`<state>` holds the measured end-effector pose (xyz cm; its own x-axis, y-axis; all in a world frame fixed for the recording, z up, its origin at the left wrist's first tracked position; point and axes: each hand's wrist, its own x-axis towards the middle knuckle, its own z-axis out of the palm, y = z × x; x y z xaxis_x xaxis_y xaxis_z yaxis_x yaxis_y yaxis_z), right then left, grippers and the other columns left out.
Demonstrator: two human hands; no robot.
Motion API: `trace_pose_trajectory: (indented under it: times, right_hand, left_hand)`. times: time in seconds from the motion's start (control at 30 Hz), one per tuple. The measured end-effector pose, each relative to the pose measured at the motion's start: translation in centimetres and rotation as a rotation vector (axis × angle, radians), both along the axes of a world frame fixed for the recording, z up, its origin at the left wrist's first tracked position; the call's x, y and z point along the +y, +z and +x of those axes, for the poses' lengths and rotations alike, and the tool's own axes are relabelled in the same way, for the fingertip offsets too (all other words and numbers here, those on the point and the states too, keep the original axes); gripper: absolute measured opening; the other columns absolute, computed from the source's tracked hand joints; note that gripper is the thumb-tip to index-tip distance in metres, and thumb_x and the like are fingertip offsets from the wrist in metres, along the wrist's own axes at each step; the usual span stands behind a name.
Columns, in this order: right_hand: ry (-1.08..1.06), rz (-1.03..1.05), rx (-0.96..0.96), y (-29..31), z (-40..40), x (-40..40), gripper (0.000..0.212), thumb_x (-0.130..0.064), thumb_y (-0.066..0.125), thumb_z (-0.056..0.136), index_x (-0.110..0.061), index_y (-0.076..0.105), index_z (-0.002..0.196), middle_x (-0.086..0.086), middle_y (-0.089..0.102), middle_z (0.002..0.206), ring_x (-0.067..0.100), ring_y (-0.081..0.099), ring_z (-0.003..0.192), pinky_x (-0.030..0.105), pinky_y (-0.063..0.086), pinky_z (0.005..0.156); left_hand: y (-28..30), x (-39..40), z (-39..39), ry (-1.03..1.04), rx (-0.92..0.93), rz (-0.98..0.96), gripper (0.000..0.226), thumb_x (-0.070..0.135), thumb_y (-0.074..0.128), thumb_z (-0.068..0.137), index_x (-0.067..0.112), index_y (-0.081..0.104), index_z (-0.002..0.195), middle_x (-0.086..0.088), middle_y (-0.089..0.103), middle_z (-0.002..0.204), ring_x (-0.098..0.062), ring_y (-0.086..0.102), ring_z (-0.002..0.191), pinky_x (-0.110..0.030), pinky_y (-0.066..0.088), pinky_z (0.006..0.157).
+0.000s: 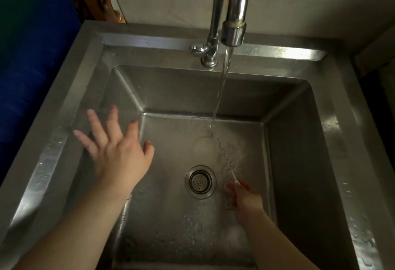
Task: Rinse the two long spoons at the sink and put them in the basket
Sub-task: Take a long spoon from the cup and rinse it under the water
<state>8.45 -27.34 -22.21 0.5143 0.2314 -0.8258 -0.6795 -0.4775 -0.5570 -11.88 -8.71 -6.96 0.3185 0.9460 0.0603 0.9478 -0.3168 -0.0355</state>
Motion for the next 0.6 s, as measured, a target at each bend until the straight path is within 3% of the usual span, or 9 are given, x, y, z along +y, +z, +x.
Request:
trace_pose_trajectory:
  times: [0.1,0.17,0.23,0.4,0.5,0.6]
  right_hand:
    - [-0.094,-0.028,0.028,-1.7,-0.6,-0.4,0.015,-0.008,0.052,0.099,-0.006,0.066,0.095,0.007,0.071,0.074,0.020,0.062,0.060,0.017,0.035,0.034]
    - [-0.154,-0.027,0.063,-2.2,-0.9,-0.4,0.015,-0.006,0.053,0.098,-0.011,0.063,0.089,0.005,0.071,0.073,0.020,0.065,0.065,0.016,0.034,0.033]
    - [-0.146,-0.080,0.075,-2.4,-1.3,-0.5,0.008,-0.004,0.055,0.096,-0.009,0.061,0.096,0.008,0.071,0.081,0.022,0.066,0.069,0.022,0.037,0.040]
    - [0.202,-0.302,-0.127,-3.4,-1.4,-1.4,0.010,-0.010,0.058,0.093,-0.004,0.066,0.095,0.011,0.066,0.079,0.021,0.060,0.062,0.027,0.046,0.053]
    - [0.354,-0.479,-0.206,-4.5,-1.4,-1.4,0.025,-0.020,0.057,0.096,0.000,0.072,0.100,0.019,0.071,0.090,0.033,0.067,0.081,0.035,0.054,0.072]
    - [0.423,-0.514,-0.259,-5.2,-1.4,-1.3,0.028,-0.023,0.056,0.097,-0.002,0.073,0.104,0.022,0.072,0.103,0.038,0.068,0.093,0.044,0.056,0.085]
  left_hand:
    - [-0.4,1.3,-1.0,0.104,0.113,-0.097,0.070,0.052,0.061,0.080,0.022,0.045,0.141,-0.019,-0.002,0.164,-0.050,-0.014,0.146,-0.069,-0.006,0.112]
    - [-0.8,1.6,-1.5,0.116,0.146,-0.122,0.074,0.054,0.059,0.080,0.022,0.040,0.145,-0.018,-0.007,0.164,-0.048,-0.013,0.146,-0.065,-0.001,0.116]
    - [-1.1,1.7,-1.7,0.107,0.162,-0.117,0.076,0.055,0.059,0.079,0.022,0.039,0.145,-0.018,-0.009,0.164,-0.047,-0.010,0.147,-0.062,0.002,0.117]
    - [-1.3,1.8,-1.9,0.086,0.112,-0.095,0.080,0.053,0.063,0.076,0.022,0.037,0.146,-0.018,-0.007,0.165,-0.047,-0.006,0.148,-0.061,0.005,0.117]
    - [-1.5,1.8,-2.2,0.074,0.111,-0.086,0.081,0.052,0.063,0.076,0.022,0.036,0.146,-0.018,-0.007,0.165,-0.047,-0.006,0.148,-0.060,0.006,0.117]
    - [-1.6,1.8,-2.2,0.074,0.115,-0.081,0.081,0.053,0.063,0.075,0.022,0.036,0.145,-0.018,-0.006,0.165,-0.047,-0.006,0.148,-0.060,0.006,0.117]
